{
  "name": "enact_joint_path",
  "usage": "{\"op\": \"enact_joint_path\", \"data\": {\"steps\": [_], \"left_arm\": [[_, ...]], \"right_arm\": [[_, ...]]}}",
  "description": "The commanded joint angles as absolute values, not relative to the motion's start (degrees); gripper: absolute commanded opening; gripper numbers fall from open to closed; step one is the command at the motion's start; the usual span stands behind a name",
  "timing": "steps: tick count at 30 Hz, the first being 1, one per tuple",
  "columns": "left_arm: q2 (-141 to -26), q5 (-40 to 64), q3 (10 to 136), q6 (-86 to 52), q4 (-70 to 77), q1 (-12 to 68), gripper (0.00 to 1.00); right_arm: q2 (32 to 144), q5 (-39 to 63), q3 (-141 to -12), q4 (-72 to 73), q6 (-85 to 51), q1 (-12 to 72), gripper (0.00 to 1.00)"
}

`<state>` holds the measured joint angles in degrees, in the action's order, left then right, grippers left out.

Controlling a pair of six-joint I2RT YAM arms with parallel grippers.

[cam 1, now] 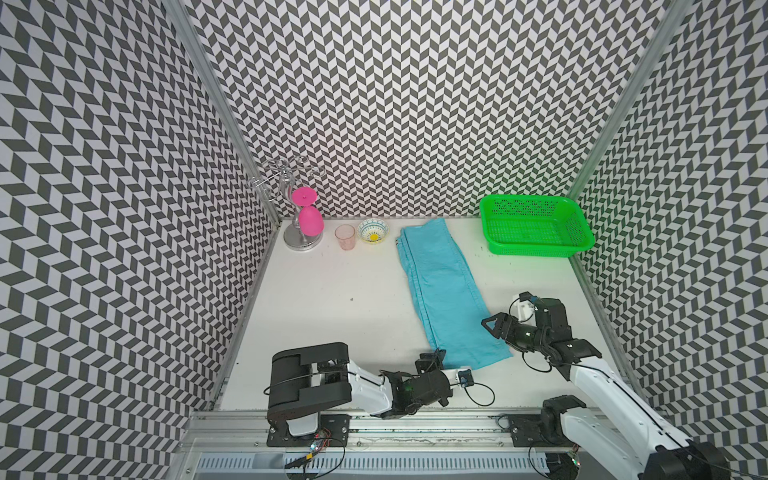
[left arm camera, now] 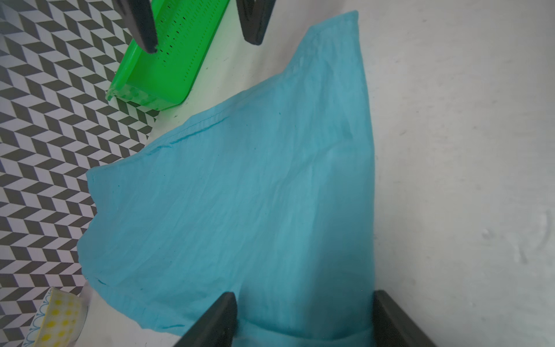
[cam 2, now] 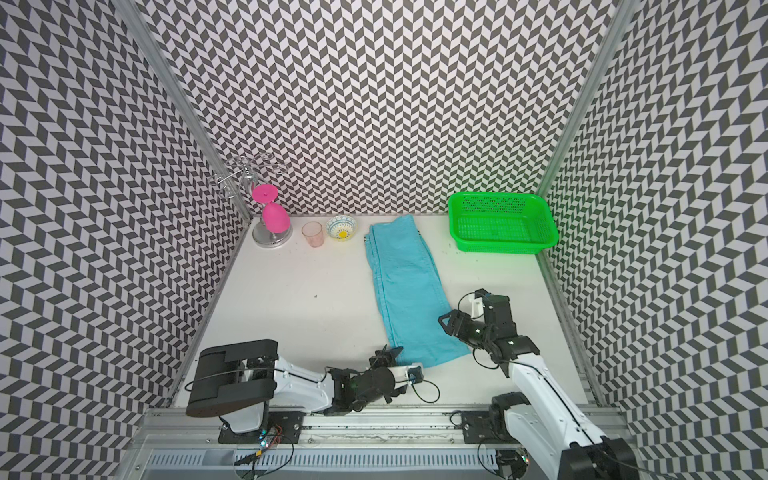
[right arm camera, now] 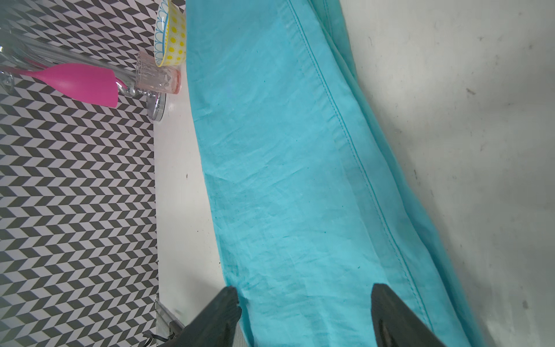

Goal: Roll up the long pants
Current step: Roll the long pant at the center of the board.

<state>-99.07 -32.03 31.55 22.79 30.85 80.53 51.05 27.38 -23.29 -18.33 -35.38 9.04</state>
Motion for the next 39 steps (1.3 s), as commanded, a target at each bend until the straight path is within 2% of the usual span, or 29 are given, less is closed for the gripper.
{"op": "enact_joint_path", "data": {"steps": [1, 4, 8, 13, 19, 25, 29, 39], "left_arm": [[-100.91, -36.42, 31.9, 24.63, 30.22, 80.82, 0.53], [-100.73, -34.74, 32.72, 24.09, 28.35, 80.73, 0.32], [-98.88, -26.04, 35.73, 19.63, 21.66, 80.17, 0.0], [-95.41, -12.34, 41.22, 10.85, 12.12, 76.11, 0.0], [-90.02, 7.66, 45.51, 1.95, 5.37, 65.55, 0.0], [-94.26, 22.7, 54.16, -3.24, -5.55, 54.66, 0.0], [-98.41, 28.94, 58.18, -5.48, -9.12, 49.88, 0.0], [-98.28, 32.32, 55.29, -12.38, -6.2, 43.1, 0.0]], "right_arm": [[51.06, 28.01, -22.94, -15.95, -34.85, 8.42, 0.73], [50.9, 28.74, -22.94, -16.13, -34.81, 8.31, 0.73], [50.06, 28.92, -23.67, -17.46, -34.47, 8.18, 0.73], [47.47, 27.63, -25.88, -21.14, -33.85, 8.02, 0.71], [43.09, 26.94, -29.65, -24.57, -32.93, 8.0, 0.7], [43.38, 29.37, -34.54, -27.68, -30.63, 8.62, 0.69], [45.01, 30.85, -35.97, -27.4, -31.06, 11.1, 0.67], [45.73, 29.87, -33.65, -21.6, -37.93, 23.47, 0.65]]}}
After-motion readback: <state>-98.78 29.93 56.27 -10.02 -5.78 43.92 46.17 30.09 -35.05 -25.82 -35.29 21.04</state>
